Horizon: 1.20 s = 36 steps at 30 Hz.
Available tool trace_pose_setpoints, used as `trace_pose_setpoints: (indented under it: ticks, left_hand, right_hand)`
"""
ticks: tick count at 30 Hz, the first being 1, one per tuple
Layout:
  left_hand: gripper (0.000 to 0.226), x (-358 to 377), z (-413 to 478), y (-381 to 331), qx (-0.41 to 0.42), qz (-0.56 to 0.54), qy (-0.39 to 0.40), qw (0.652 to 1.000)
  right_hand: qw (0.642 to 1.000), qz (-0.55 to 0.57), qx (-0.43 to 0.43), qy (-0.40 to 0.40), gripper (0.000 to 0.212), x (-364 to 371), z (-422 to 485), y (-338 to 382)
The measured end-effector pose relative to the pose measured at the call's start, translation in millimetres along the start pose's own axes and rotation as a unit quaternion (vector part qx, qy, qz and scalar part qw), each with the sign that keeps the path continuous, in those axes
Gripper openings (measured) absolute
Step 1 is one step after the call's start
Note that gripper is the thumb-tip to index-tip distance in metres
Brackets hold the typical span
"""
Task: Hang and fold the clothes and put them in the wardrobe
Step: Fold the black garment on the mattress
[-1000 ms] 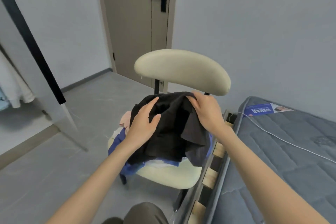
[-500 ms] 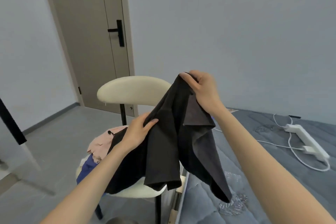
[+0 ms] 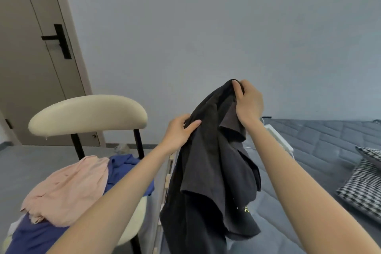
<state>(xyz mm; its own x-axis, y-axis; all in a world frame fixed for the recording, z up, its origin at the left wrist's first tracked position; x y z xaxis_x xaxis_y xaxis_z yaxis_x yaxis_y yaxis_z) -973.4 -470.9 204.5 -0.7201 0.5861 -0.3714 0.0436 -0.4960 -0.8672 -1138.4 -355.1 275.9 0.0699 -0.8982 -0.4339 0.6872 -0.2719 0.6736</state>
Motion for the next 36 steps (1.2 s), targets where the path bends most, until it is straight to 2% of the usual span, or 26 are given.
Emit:
trace_pose_setpoints:
  ticks: [2,4,6,8,11,13,14,17,19,21,23,26,29,31,35,36]
  left_hand:
    - [0.014,31,0,16,-0.020,-0.004,0.026,0.999]
    - [0.027,53,-6,37,-0.035,-0.010,0.058,0.998]
    - [0.029,68,-18,64,-0.050,0.009,0.090,0.995]
    - [0.028,78,-37,94,-0.071,0.040,0.126,0.989]
    - [0.028,84,-72,135,-0.119,0.081,0.184,0.972]
    - [0.032,83,-95,156,-0.145,0.107,0.201,0.963]
    - [0.035,83,-106,164,-0.151,0.121,0.208,0.959]
    - [0.039,87,-136,179,-0.145,0.161,0.251,0.944]
    - [0.040,93,-153,187,-0.139,0.184,0.288,0.929]
    - [0.041,100,-168,194,-0.134,0.194,0.326,0.915]
    - [0.046,107,-181,201,-0.128,0.197,0.353,0.906]
    - [0.062,118,-195,209,-0.110,0.227,0.381,0.890]
    - [0.074,126,-205,212,-0.076,0.304,0.398,0.862]
    - [0.079,127,-208,214,-0.050,0.351,0.399,0.846]
    - [0.080,125,-210,217,-0.041,0.358,0.402,0.842]
    - [0.080,124,-211,217,-0.040,0.354,0.405,0.842]
  right_hand:
    - [0.998,-0.055,0.020,0.039,0.039,-1,0,-38]
    - [0.986,-0.106,0.051,0.119,0.035,9,-7,-83]
    - [0.970,-0.125,0.093,0.189,0.027,22,-25,-130]
    - [0.955,-0.145,0.108,0.234,0.028,33,-52,-164]
    - [0.944,-0.170,0.069,0.274,0.034,45,-103,-178]
    - [0.937,-0.148,0.012,0.317,0.029,55,-142,-175]
    - [0.925,-0.127,-0.016,0.358,0.025,61,-163,-174]
    - [0.857,-0.094,-0.059,0.503,0.020,73,-228,-170]
    - [0.816,-0.104,-0.080,0.563,0.023,74,-263,-172]
    - [0.776,-0.114,-0.090,0.614,0.036,75,-289,-180]
    - [0.740,-0.140,-0.099,0.650,0.057,76,-306,-191]
    - [0.708,-0.181,-0.146,0.667,0.085,75,-318,-198]
    - [0.701,-0.206,-0.195,0.655,0.090,75,-323,-202]
    - [0.714,-0.207,-0.219,0.632,0.076,75,-322,-207]
    - [0.769,-0.174,-0.288,0.544,0.022,77,-319,-200]
    - [0.777,-0.169,-0.303,0.525,0.017,78,-319,-198]
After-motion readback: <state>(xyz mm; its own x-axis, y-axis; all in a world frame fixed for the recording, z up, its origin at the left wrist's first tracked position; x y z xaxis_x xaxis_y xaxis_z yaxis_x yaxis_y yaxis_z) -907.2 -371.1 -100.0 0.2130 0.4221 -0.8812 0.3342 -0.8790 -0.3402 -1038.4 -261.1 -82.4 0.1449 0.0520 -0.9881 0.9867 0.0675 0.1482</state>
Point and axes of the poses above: each hand's wrist, its own z-axis towards the middle knuckle, its own x-axis out of the palm, y = z × x, the point moved 6 cm from there along z, towards the middle knuckle, and after that the axes turned 4 degrees about -z, right-handed, at the moved point
